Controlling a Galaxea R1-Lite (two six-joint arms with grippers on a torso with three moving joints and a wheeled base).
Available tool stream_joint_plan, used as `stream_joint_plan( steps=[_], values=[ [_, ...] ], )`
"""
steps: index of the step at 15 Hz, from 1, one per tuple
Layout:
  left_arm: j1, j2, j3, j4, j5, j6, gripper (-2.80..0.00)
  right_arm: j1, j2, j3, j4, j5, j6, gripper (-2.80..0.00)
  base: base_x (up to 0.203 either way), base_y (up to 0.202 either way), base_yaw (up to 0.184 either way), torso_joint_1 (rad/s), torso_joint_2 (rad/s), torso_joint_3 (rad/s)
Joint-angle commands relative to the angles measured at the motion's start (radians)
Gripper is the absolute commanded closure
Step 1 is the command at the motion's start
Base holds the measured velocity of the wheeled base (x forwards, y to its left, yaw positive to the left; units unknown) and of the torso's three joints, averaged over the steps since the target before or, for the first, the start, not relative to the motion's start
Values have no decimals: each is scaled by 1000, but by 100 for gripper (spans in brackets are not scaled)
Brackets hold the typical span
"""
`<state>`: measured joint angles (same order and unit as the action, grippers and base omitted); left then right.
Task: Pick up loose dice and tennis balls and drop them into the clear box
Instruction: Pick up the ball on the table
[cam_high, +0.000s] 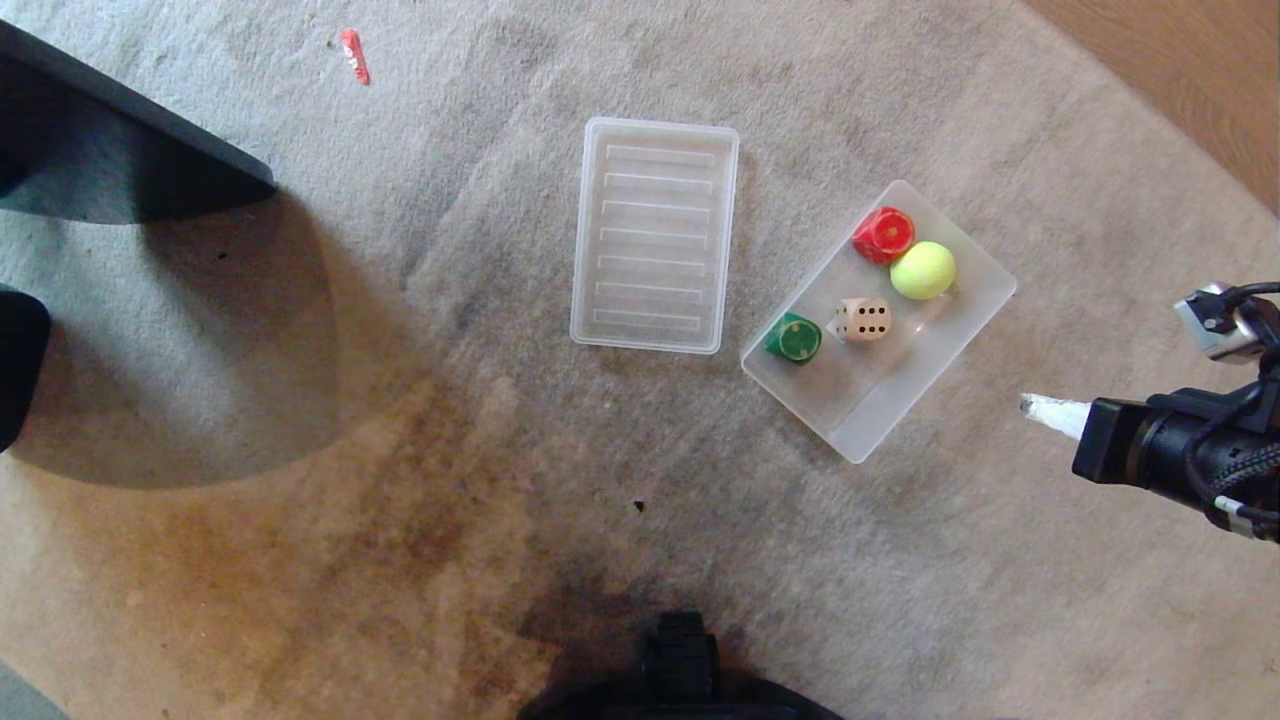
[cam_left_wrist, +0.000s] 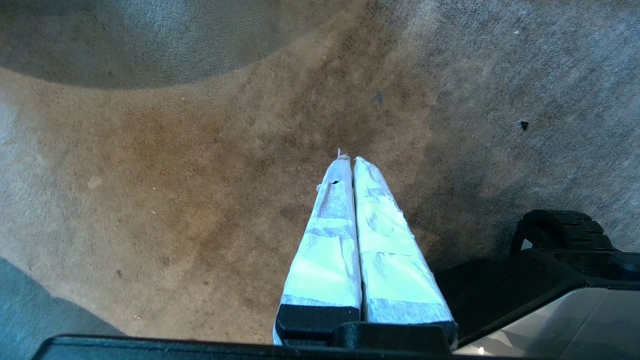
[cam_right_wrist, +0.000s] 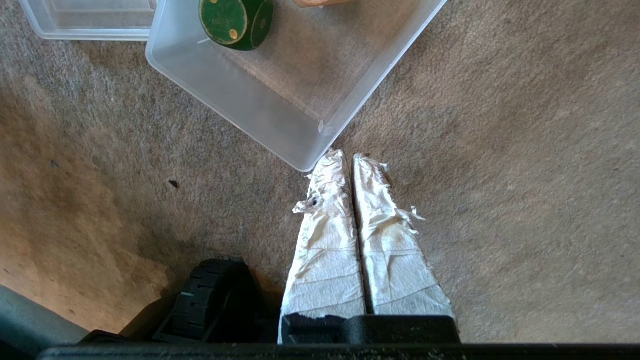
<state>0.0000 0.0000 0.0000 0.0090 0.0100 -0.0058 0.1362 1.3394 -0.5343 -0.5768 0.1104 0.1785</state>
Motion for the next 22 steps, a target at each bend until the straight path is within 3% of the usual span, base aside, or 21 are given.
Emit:
stream_joint_plan(
  steps=[1, 22],
  values=[
    [0, 0, 0, 0, 1, 0, 0, -136, -1315, 424, 861, -117, -226, 0, 0, 0, 0, 0, 0, 0],
    [0, 0, 0, 0, 1, 0, 0, -136, -1315, 424, 861, -118, -225, 0, 0, 0, 0, 0, 0, 0]
  ],
)
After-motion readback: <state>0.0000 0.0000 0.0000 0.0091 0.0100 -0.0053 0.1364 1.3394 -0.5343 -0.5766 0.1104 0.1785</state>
